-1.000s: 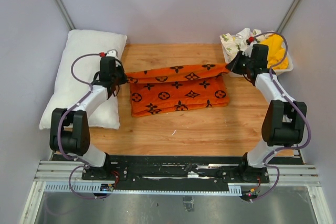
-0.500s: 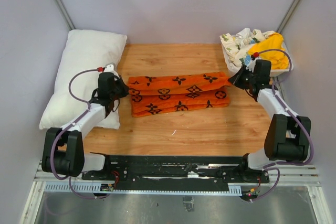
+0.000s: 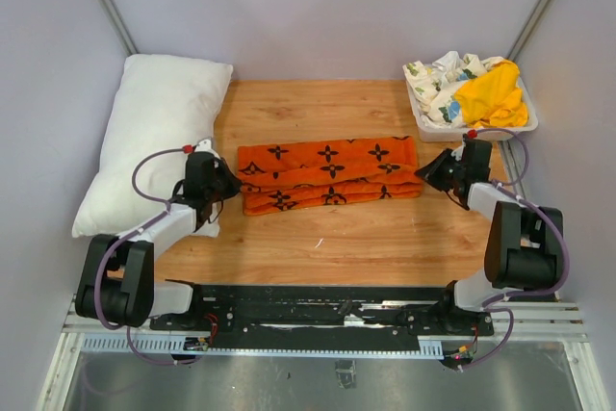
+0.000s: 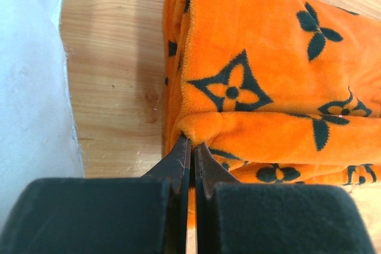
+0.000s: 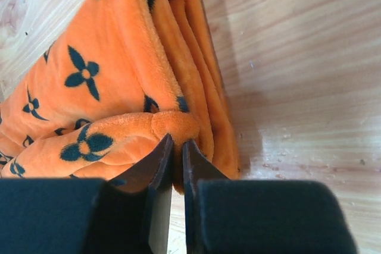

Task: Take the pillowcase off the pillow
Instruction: Fold the pillowcase at the center of the board.

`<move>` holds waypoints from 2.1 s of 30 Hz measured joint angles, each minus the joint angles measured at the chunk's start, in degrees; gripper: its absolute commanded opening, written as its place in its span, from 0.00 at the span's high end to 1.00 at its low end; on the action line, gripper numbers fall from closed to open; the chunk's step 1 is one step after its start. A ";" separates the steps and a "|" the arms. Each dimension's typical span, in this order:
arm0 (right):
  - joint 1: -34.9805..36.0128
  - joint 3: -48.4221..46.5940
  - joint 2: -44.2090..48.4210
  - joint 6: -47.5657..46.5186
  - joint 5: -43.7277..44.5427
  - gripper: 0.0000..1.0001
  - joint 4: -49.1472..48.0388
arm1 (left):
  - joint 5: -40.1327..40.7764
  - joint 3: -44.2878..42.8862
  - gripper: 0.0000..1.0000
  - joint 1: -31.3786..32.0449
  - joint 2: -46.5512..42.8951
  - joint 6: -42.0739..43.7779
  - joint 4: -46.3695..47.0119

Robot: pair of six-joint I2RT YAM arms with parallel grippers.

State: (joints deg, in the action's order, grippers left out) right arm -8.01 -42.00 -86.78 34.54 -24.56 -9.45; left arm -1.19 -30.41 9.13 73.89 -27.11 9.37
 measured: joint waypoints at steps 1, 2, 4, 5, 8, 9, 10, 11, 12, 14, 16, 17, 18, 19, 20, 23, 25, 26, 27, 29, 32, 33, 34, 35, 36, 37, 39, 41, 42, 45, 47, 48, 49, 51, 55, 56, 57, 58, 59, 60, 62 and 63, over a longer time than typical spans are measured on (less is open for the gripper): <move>-0.02 1.18 -0.04 1.09 0.02 0.78 -1.31 | 0.00 0.00 0.89 0.00 0.11 -0.20 0.24; -0.02 2.14 -0.07 2.12 0.00 0.69 -2.49 | 0.00 0.00 0.75 0.00 0.26 -0.44 0.48; -0.70 4.79 -0.07 4.39 -0.35 0.46 -5.75 | -0.02 0.11 0.47 0.02 0.52 -0.68 0.90; -1.44 6.38 -0.07 5.68 -0.52 0.37 -7.58 | -0.02 0.35 0.28 0.02 0.52 -1.40 1.22; -3.23 10.03 0.24 8.72 -0.02 0.20 -10.51 | -0.37 1.49 0.01 0.02 -0.74 -1.33 1.66; -3.61 10.93 0.83 9.55 0.20 0.15 -11.02 | -0.59 1.95 0.01 0.15 -2.23 -1.62 1.62; -3.80 11.30 2.10 9.90 0.63 0.12 -11.17 | -0.74 2.10 0.01 0.24 -4.28 -1.49 1.27; -3.78 11.41 3.69 10.12 1.51 0.11 -11.19 | -0.76 2.05 0.01 0.31 -6.38 -1.40 1.22; -3.78 11.41 5.33 10.14 2.19 0.10 -11.15 | -0.66 1.79 0.01 0.37 -8.07 -1.27 1.16; -2.84 10.21 9.94 9.35 4.83 0.14 -9.18 | 0.07 0.02 0.01 0.76 -11.58 -0.48 0.61; -0.74 7.50 13.97 7.65 8.39 0.26 -6.80 | 1.29 -3.56 0.10 2.16 -13.33 0.68 0.22; 1.22 5.46 15.58 6.47 10.64 0.45 -5.46 | 1.95 -5.88 0.26 3.32 -13.46 1.40 0.07; 3.69 3.32 16.83 5.16 12.44 0.64 -4.70 | 2.49 -8.20 0.51 4.57 -13.25 1.97 0.13; 6.56 0.90 17.57 3.63 13.92 0.78 -3.96 | 2.86 -10.64 0.70 6.05 -12.52 2.89 0.33; 9.97 -2.05 17.75 2.95 15.50 0.86 -3.43 | 2.95 -12.79 0.80 7.41 -11.47 3.37 0.94; 17.86 -9.01 14.56 -0.90 17.09 0.98 -2.71 | 1.95 -16.92 0.93 9.77 -6.40 3.50 3.87; 21.99 -13.75 9.62 -2.99 16.94 0.99 -2.58 | 0.39 -18.53 0.99 10.60 -1.20 2.78 6.62; 23.69 -15.98 6.16 -3.76 16.17 0.99 -2.60 | -0.42 -18.82 1.00 10.80 1.75 2.34 7.96; 24.70 -17.31 3.32 -4.33 15.41 0.99 -2.64 | -1.09 -18.82 1.00 10.95 4.90 1.81 9.07; 25.86 -19.19 -3.76 -4.98 12.55 0.99 -2.64 | -2.60 -18.67 1.00 11.08 10.67 1.09 10.36; 25.77 -18.32 -11.39 -4.94 9.01 0.99 -2.84 | -3.39 -17.53 1.00 11.26 17.00 0.66 11.19; 25.51 -17.18 -13.07 -4.83 7.82 0.99 -2.95 | -3.45 -16.46 1.00 11.28 17.86 0.55 11.23; 25.35 -15.43 -14.23 -4.81 6.71 0.99 -3.02 | -3.45 -14.88 1.00 11.28 18.10 0.50 11.30; 24.90 -13.75 -14.53 -4.79 5.99 0.99 -3.10 | -3.45 -13.42 1.00 11.28 18.01 0.48 11.43; 24.33 -11.17 -14.45 -4.81 5.11 0.99 -3.15 | -3.45 -11.74 1.00 11.28 17.68 0.46 11.58; 23.65 -8.87 -14.01 -4.81 4.44 0.99 -3.21 | -3.45 -10.14 1.00 11.28 17.29 0.31 11.65; 21.90 -4.94 -12.61 -4.66 3.06 0.99 -4.42 | -3.41 -6.14 1.00 11.28 15.63 0.00 11.69; 19.37 -1.64 -9.88 -4.39 1.66 0.99 -5.31 | -3.21 -3.04 1.00 11.28 13.57 -0.31 11.30; 17.70 -0.15 -8.26 -4.17 0.92 0.99 -5.77 | -2.89 -1.66 1.00 11.28 12.46 -0.35 11.19; 13.64 1.92 -5.38 -3.34 -0.15 0.94 -6.14 | -1.46 0.04 1.00 11.30 9.92 -0.35 10.14; 11.43 2.49 -3.76 -2.75 -0.28 0.91 -6.05 | -0.39 -0.02 1.00 11.32 8.94 -0.31 9.33; 10.78 2.51 -2.97 -2.43 -0.13 0.90 -6.01 | 0.00 -0.11 1.00 11.32 8.55 -0.28 8.81; 10.51 2.47 -2.10 -1.97 -0.09 0.89 -6.05 | 0.22 -0.24 1.00 11.30 8.02 -0.28 7.96; 10.82 1.81 -0.20 -1.25 0.07 0.83 -5.81 | 0.55 -1.20 1.00 11.47 6.91 -0.26 6.16; 15.02 -3.65 1.53 -1.22 2.75 0.71 -4.33 | 1.99 -7.32 1.00 14.49 5.35 1.03 3.32; 16.81 -5.05 1.60 -1.49 3.61 0.70 -4.39 | 2.03 -9.16 1.00 15.61 5.40 1.49 3.39; 19.26 -6.67 1.64 -2.01 4.52 0.70 -4.68 | 2.01 -11.34 1.00 16.94 5.62 2.10 3.63; 21.16 -7.61 1.51 -2.38 4.74 0.70 -5.44 | 1.64 -12.87 1.00 17.94 5.92 2.47 4.39; 23.17 -8.33 1.11 -2.69 4.68 0.69 -6.80 | 0.94 -14.25 1.00 18.82 6.54 2.67 5.64; 25.03 -8.63 0.37 -2.78 4.44 0.69 -8.85 | -0.22 -15.39 1.00 19.69 7.67 2.67 7.65; 27.87 -8.74 -2.75 -1.88 2.89 0.69 -13.92 | -2.27 -16.04 1.00 20.85 10.69 2.27 11.78; 29.03 -8.70 -5.33 -1.03 1.68 0.69 -16.90 | -3.26 -16.04 1.00 21.31 12.52 1.90 13.53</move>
State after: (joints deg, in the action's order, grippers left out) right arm 21.02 -50.70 -92.12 33.52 -22.87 -26.35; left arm -4.45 -46.46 30.44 86.41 -25.21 22.90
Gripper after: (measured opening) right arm 0.311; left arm 0.009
